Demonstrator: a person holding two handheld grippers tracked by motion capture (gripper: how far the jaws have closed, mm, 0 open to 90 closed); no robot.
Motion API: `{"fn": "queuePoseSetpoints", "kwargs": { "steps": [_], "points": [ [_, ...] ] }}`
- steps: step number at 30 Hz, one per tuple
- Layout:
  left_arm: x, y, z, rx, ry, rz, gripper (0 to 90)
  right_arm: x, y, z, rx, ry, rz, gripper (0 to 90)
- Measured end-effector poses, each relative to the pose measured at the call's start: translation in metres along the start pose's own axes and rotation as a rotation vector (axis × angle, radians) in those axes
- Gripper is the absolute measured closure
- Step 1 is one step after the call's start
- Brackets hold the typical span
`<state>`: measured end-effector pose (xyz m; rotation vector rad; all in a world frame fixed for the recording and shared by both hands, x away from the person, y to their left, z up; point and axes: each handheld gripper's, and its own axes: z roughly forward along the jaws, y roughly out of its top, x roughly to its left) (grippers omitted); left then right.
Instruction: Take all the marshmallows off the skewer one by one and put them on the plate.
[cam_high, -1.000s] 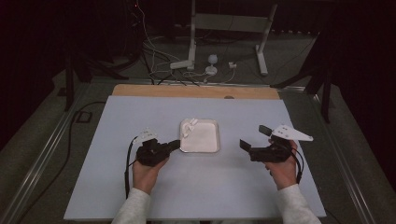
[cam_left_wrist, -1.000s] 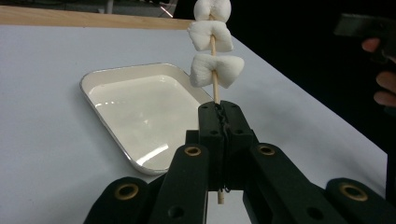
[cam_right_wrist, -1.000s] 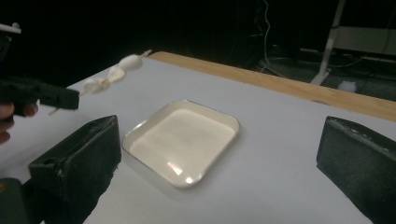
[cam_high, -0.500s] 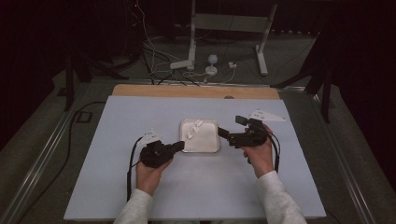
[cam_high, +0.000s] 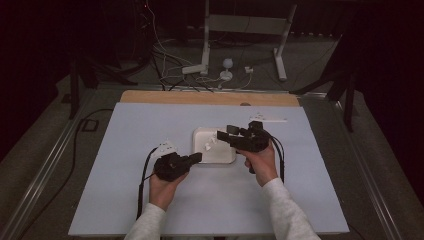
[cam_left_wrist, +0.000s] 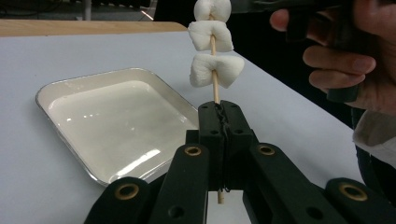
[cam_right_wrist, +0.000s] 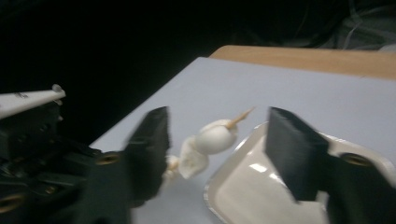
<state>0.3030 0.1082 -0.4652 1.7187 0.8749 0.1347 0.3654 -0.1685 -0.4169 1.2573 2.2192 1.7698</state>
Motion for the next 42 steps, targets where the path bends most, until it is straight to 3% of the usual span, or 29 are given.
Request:
{"fn": "queuePoseSetpoints", "kwargs": {
  "steps": [7, 15, 20, 23, 42],
  "points": [
    [-0.001, -0.001, 0.000, -0.018, -0.019, 0.010, 90.0, -0.004, -0.003, 0.012, 0.055, 0.058, 0.100, 59.9],
    [-0.001, -0.003, 0.002, -0.008, -0.029, 0.021, 90.0, -0.007, -0.002, 0.013, 0.091, 0.087, 0.189, 71.6],
    [-0.001, -0.004, 0.005, -0.001, -0.044, 0.051, 90.0, -0.004, 0.002, 0.008, 0.064, 0.088, 0.158, 75.6],
    [0.000, -0.006, 0.006, -0.002, -0.052, 0.044, 90.0, -0.002, 0.003, 0.006, 0.047, 0.068, 0.135, 77.3],
    [-0.002, -0.008, 0.008, 0.053, -0.011, 0.101, 90.0, -0.004, 0.005, -0.001, -0.012, 0.027, 0.162, 80.4]
  ]
}}
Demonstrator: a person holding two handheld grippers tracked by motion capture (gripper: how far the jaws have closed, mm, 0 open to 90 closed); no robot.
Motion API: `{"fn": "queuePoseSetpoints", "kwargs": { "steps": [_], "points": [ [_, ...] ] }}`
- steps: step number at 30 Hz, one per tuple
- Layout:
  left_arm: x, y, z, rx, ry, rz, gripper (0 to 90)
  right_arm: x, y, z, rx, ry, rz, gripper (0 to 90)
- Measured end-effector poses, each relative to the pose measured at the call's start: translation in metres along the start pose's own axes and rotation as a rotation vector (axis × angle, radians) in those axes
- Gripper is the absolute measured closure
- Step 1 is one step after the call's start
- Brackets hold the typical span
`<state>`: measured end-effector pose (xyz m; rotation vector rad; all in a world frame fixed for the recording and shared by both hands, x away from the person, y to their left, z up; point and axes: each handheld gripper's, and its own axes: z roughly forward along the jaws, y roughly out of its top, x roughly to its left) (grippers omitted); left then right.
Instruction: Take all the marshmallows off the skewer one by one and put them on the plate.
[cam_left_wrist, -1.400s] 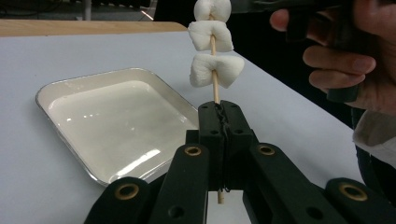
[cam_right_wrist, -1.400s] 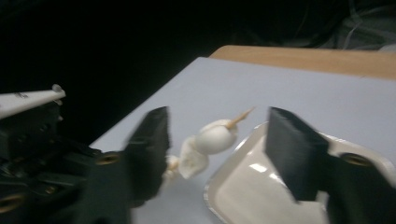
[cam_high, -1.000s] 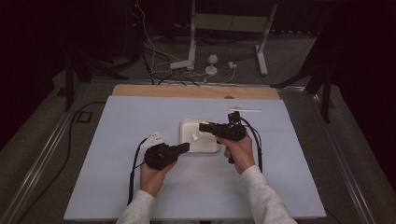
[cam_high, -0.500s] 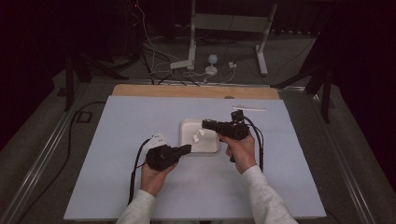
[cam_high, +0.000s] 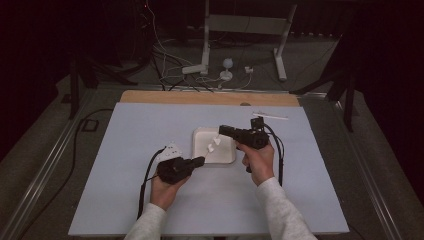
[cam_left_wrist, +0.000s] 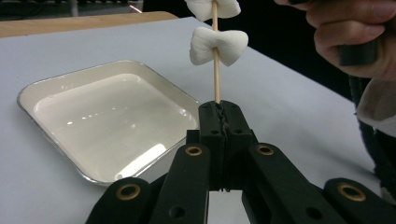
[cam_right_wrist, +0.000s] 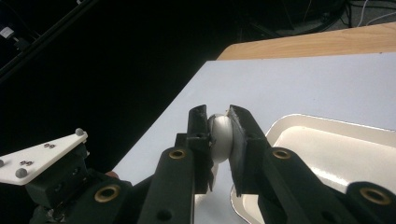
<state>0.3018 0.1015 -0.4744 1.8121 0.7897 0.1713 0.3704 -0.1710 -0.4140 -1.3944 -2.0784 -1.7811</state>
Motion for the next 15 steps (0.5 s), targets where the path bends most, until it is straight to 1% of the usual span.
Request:
{"fn": "queuePoseSetpoints", "kwargs": {
  "steps": [2, 8, 14, 15],
  "points": [
    [-0.0002, 0.0000, 0.0000, 0.005, 0.006, 0.007, 90.0, 0.0000, -0.0001, -0.0003, -0.003, -0.007, -0.005, 80.4],
    [0.0006, -0.0003, -0.0001, 0.018, 0.019, 0.022, 90.0, -0.0017, 0.0010, -0.0019, -0.028, -0.018, 0.012, 80.6],
    [0.0007, -0.0001, -0.0005, 0.021, 0.017, 0.027, 90.0, -0.0010, 0.0022, -0.0038, -0.042, -0.033, -0.004, 80.8],
    [0.0003, 0.0003, -0.0010, 0.023, 0.028, 0.034, 90.0, -0.0006, 0.0025, -0.0039, -0.044, -0.034, -0.003, 80.9]
  ]
}}
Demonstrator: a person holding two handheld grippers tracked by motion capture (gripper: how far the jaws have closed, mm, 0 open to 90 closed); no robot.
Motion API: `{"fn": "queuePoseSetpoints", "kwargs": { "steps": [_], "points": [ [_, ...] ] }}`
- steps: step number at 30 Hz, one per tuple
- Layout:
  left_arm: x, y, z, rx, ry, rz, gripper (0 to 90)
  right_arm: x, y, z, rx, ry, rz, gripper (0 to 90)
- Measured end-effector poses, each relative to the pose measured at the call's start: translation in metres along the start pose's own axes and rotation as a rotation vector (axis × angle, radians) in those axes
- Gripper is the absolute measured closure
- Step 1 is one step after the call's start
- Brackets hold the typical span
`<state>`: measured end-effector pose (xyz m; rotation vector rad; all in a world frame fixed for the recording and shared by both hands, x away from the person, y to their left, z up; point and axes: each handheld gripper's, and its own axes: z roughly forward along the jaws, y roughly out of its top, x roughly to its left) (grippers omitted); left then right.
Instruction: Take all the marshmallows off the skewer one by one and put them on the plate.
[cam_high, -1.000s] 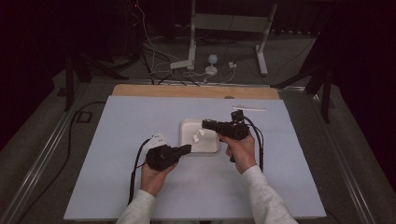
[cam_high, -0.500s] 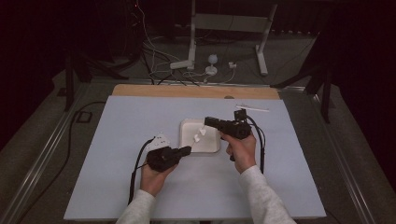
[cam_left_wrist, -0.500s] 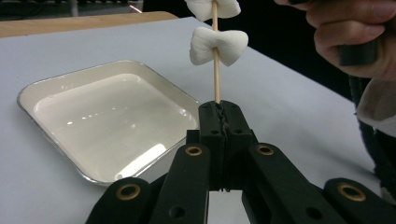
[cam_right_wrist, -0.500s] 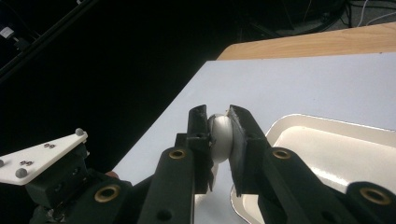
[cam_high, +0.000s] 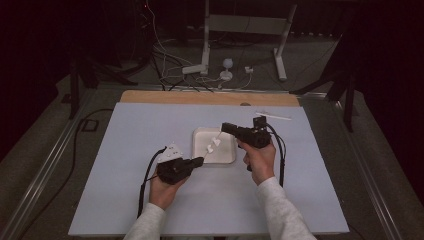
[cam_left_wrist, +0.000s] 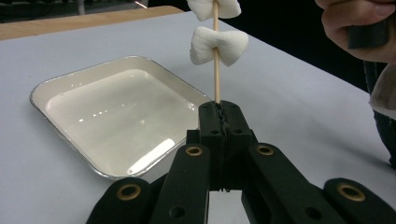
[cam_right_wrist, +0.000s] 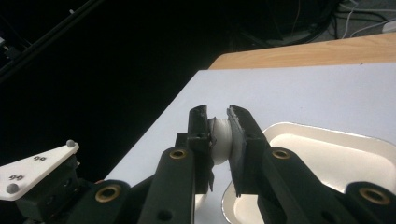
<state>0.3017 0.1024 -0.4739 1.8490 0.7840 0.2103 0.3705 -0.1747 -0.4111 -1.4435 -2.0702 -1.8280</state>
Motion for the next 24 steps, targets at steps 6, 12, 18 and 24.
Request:
{"fn": "queuePoseSetpoints", "kwargs": {
  "steps": [6, 12, 18, 24],
  "points": [
    [0.001, 0.000, 0.000, 0.014, 0.006, 0.014, 90.0, 0.000, 0.001, -0.001, -0.020, -0.023, -0.002, 81.5],
    [0.003, -0.006, 0.001, 0.066, 0.035, 0.020, 90.0, -0.008, 0.012, -0.018, -0.118, -0.038, 0.024, 82.3],
    [0.006, -0.004, 0.000, 0.024, 0.009, -0.029, 90.0, -0.008, 0.018, -0.028, -0.079, -0.070, -0.044, 81.5],
    [0.007, -0.003, -0.003, -0.007, 0.004, -0.055, 90.0, -0.010, 0.007, -0.015, -0.028, -0.079, -0.059, 80.4]
  ]
}}
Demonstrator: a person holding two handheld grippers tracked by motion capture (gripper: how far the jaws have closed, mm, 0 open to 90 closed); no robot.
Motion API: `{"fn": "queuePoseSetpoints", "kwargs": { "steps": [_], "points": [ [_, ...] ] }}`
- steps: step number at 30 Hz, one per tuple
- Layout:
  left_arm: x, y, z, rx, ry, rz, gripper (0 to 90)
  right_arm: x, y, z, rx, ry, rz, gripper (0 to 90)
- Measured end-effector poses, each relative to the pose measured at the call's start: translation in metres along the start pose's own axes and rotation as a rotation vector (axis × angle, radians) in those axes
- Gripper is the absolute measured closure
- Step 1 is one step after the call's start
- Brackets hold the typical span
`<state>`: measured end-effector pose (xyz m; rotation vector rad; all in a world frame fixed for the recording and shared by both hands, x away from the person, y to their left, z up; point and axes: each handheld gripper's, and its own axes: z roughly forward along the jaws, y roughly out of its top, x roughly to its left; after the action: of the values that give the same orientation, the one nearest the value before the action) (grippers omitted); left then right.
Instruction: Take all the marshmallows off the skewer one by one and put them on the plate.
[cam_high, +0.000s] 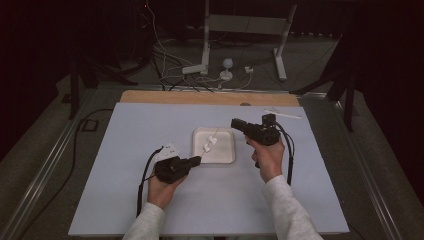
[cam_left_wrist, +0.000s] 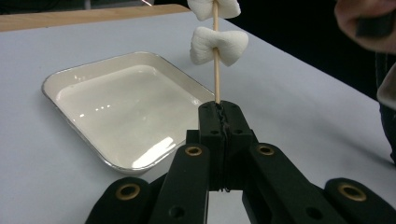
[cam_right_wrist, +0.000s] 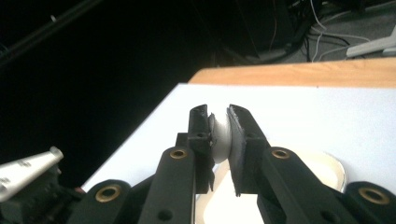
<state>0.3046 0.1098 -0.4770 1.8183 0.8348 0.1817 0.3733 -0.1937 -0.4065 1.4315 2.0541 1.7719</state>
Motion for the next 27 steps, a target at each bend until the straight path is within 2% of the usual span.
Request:
{"fn": "queuePoseSetpoints", "kwargs": {
  "steps": [5, 7, 9, 10, 13, 15, 16, 18, 19, 21, 22, 27],
  "points": [
    [0.004, 0.001, -0.004, -0.025, 0.004, -0.026, 90.0, 0.000, -0.010, 0.015, 0.077, -0.035, -0.035, 79.0],
    [0.004, 0.001, -0.005, -0.028, 0.004, -0.030, 90.0, 0.001, -0.017, 0.024, 0.122, -0.055, -0.066, 78.2],
    [0.005, 0.001, -0.005, -0.026, 0.004, -0.031, 90.0, 0.001, -0.019, 0.027, 0.137, -0.064, -0.074, 77.8],
    [0.005, 0.001, -0.004, -0.025, 0.004, -0.033, 90.0, 0.001, -0.026, 0.036, 0.182, -0.080, -0.093, 77.2],
    [0.005, 0.000, -0.003, -0.022, 0.005, -0.036, 90.0, 0.000, -0.032, 0.045, 0.219, -0.097, -0.093, 73.0],
    [0.005, 0.000, -0.003, -0.021, 0.007, -0.036, 90.0, -0.001, -0.033, 0.048, 0.225, -0.108, -0.091, 70.0],
    [0.005, 0.000, -0.003, -0.021, 0.009, -0.038, 90.0, -0.003, -0.035, 0.052, 0.230, -0.124, -0.083, 61.2],
    [0.006, 0.000, -0.003, -0.020, 0.012, -0.042, 90.0, -0.003, -0.035, 0.052, 0.230, -0.130, -0.080, 58.6],
    [0.007, -0.001, -0.003, -0.019, 0.013, -0.045, 90.0, -0.004, -0.035, 0.054, 0.230, -0.142, -0.072, 52.7],
    [0.008, -0.001, -0.003, -0.016, 0.018, -0.049, 90.0, -0.004, -0.035, 0.053, 0.227, -0.147, -0.069, 50.6],
    [0.009, -0.002, -0.003, -0.017, 0.018, -0.051, 90.0, -0.005, -0.034, 0.052, 0.218, -0.151, -0.063, 45.4],
    [0.009, -0.002, -0.003, -0.016, 0.025, -0.056, 90.0, -0.003, -0.030, 0.044, 0.176, -0.095, -0.029, 36.6]
  ]
}}
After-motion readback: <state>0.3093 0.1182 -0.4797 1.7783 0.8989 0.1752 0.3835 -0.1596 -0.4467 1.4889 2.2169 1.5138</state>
